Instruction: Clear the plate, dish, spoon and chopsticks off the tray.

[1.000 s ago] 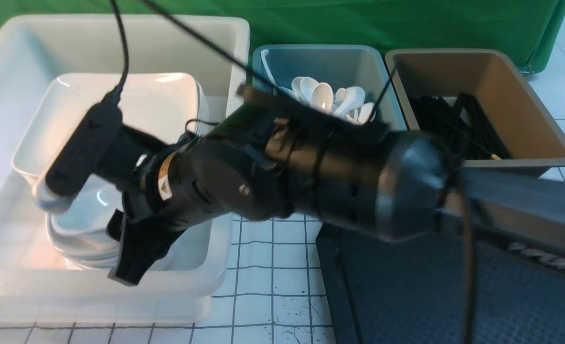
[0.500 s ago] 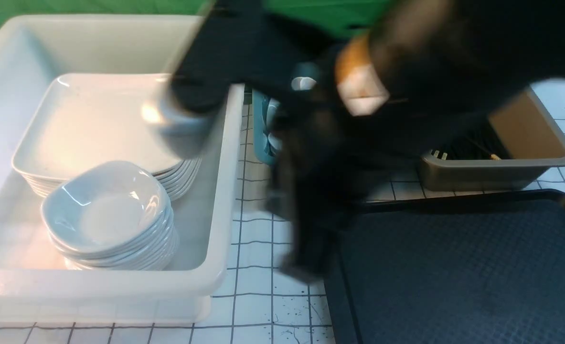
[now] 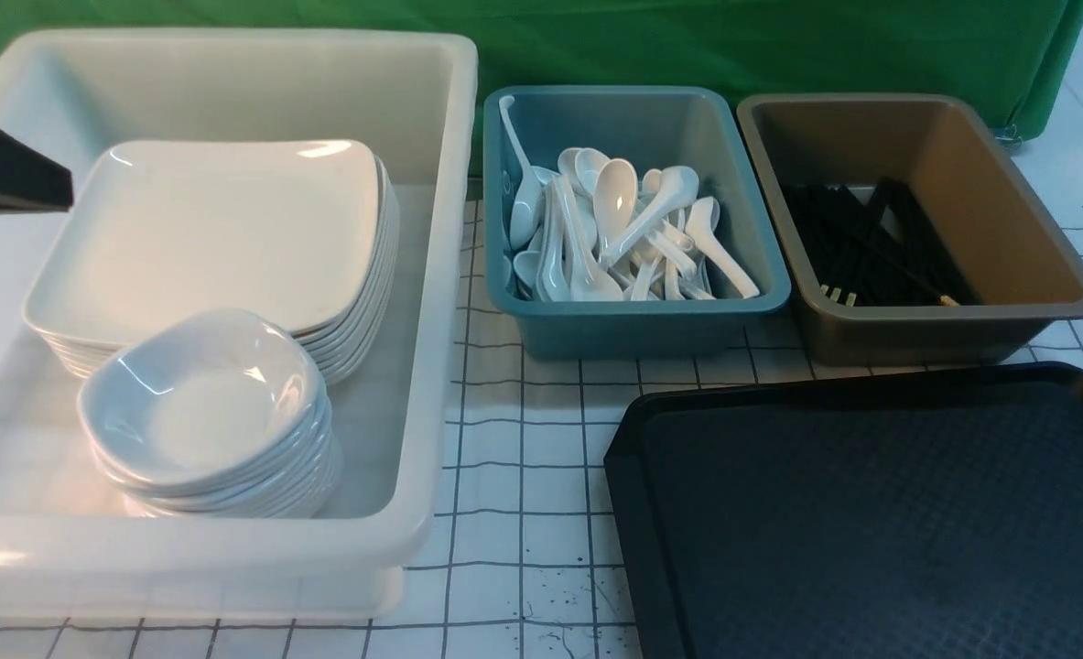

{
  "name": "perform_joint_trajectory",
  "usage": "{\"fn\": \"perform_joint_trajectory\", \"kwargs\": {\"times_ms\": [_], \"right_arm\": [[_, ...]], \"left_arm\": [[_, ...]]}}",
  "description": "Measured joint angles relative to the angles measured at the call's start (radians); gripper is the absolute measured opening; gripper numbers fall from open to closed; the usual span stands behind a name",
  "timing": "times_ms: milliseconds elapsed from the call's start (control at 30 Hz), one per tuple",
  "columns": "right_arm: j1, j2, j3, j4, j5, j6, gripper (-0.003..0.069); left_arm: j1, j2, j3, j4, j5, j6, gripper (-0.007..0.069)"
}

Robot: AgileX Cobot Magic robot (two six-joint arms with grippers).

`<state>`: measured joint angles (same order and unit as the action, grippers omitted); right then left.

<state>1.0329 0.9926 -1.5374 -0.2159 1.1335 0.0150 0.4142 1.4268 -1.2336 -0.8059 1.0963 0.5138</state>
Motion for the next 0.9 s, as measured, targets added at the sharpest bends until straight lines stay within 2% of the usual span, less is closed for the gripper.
{"fn": "perform_joint_trajectory", "kwargs": {"times_ms": [100,233,267,333,400,433,467,500,567,600,667,767,900], "right_arm": [[0.000,-0.205,0.131,-0.002,0.001,0.095,0.0030],[0.000,-0.375,0.272,-0.002,-0.005,0.158,0.0030],[0.000,-0.453,0.367,-0.002,-0.041,0.173,0.0030],[0.000,-0.574,0.533,-0.002,-0.189,0.186,0.0030],[0.000,-0.616,0.608,-0.002,-0.280,0.187,0.0030],[0.000,-0.674,0.729,-0.002,-0.467,0.187,0.0030],[0.000,-0.674,0.744,-0.002,-0.467,0.187,0.0030],[0.000,-0.703,0.873,-0.001,-0.670,0.185,0.0030],[0.000,-0.709,0.998,0.000,-0.902,0.180,0.0030],[0.000,-0.709,1.020,0.000,-0.921,0.179,0.0030],[0.000,-0.708,1.116,0.002,-1.083,0.167,0.0030],[0.000,-0.708,1.181,0.002,-1.164,0.110,0.0030],[0.000,-0.708,1.195,0.002,-1.125,0.036,0.0030]], "left_arm": [[-0.059,0.000,0.005,-0.001,0.003,0.000,-0.0001],[-0.107,0.000,0.005,-0.007,0.047,0.000,-0.0001],[-0.129,0.000,0.005,-0.008,0.073,0.000,-0.0001],[-0.165,0.000,0.005,-0.009,0.106,0.000,-0.0001],[-0.179,0.000,0.005,-0.009,0.112,0.000,-0.0001],[-0.197,0.000,0.005,-0.009,0.118,0.000,-0.0001],[-0.199,0.000,0.005,-0.009,0.118,0.000,-0.0001],[-0.209,0.000,0.005,-0.010,0.121,0.000,-0.0001],[-0.210,0.000,0.005,-0.018,0.122,0.000,0.0000],[-0.210,0.000,0.005,-0.018,0.122,0.000,0.0000],[-0.210,0.000,0.005,-0.014,0.122,0.000,0.0001],[-0.210,0.000,0.005,0.012,0.122,0.003,0.0001],[-0.210,-0.001,0.005,0.061,0.122,0.004,0.0003]]}}
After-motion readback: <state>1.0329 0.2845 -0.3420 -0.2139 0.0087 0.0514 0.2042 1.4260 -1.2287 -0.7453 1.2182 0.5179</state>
